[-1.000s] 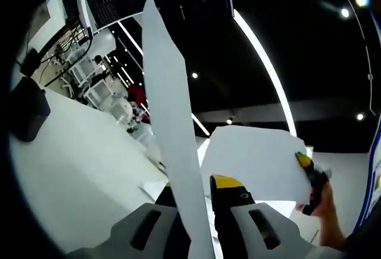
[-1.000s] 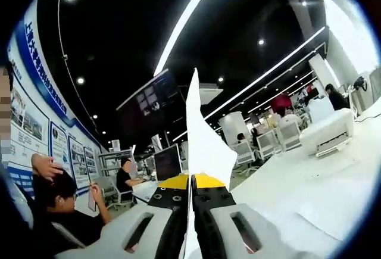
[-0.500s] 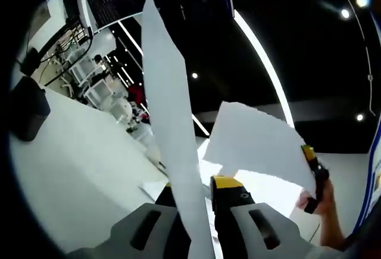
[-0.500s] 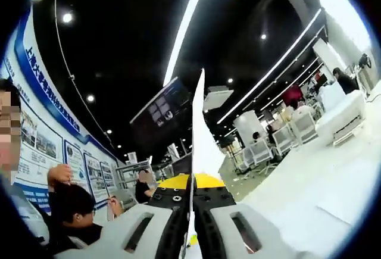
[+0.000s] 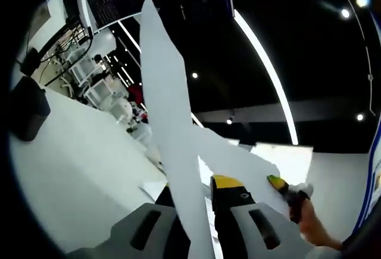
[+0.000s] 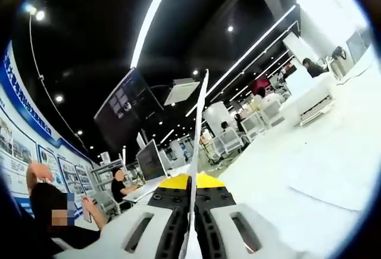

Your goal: Organize the stack of printing papers by aligning and flattening the scattered papers on the table

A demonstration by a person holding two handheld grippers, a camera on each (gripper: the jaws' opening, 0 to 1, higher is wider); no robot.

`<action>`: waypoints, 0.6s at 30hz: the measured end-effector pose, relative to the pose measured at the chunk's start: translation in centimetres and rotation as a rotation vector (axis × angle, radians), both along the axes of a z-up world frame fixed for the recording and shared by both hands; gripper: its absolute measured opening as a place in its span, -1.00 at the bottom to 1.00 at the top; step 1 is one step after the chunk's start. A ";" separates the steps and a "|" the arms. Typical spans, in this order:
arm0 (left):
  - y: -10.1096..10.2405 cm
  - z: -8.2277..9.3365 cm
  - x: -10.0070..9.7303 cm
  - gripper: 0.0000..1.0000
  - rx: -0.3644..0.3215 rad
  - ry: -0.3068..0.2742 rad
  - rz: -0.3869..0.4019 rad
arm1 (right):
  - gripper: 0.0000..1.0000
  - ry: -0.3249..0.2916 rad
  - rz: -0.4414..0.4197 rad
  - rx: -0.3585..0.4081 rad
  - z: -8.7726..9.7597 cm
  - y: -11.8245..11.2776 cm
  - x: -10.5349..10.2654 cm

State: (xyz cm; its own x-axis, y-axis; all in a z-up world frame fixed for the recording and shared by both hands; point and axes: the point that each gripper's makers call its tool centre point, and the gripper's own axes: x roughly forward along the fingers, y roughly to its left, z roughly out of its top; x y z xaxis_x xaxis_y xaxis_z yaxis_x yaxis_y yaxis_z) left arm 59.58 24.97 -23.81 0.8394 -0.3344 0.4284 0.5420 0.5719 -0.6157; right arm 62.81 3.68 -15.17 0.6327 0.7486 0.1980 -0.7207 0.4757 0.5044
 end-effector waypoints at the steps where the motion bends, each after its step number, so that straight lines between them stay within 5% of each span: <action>1: 0.0 0.0 0.0 -0.76 0.000 0.000 0.000 | -1.00 0.005 -0.003 0.001 -0.2 -0.1 0.1; 18: 0.0 0.1 0.0 -0.76 -0.007 0.000 -0.003 | -1.00 0.047 0.023 0.053 -1.1 0.5 0.1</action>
State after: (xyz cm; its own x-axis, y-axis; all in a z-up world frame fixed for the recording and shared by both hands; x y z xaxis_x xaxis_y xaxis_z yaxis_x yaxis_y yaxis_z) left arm 59.53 24.99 -23.75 0.8384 -0.3340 0.4306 0.5438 0.5657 -0.6199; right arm 62.89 4.14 -16.24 0.6251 0.7522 0.2085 -0.7059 0.4308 0.5622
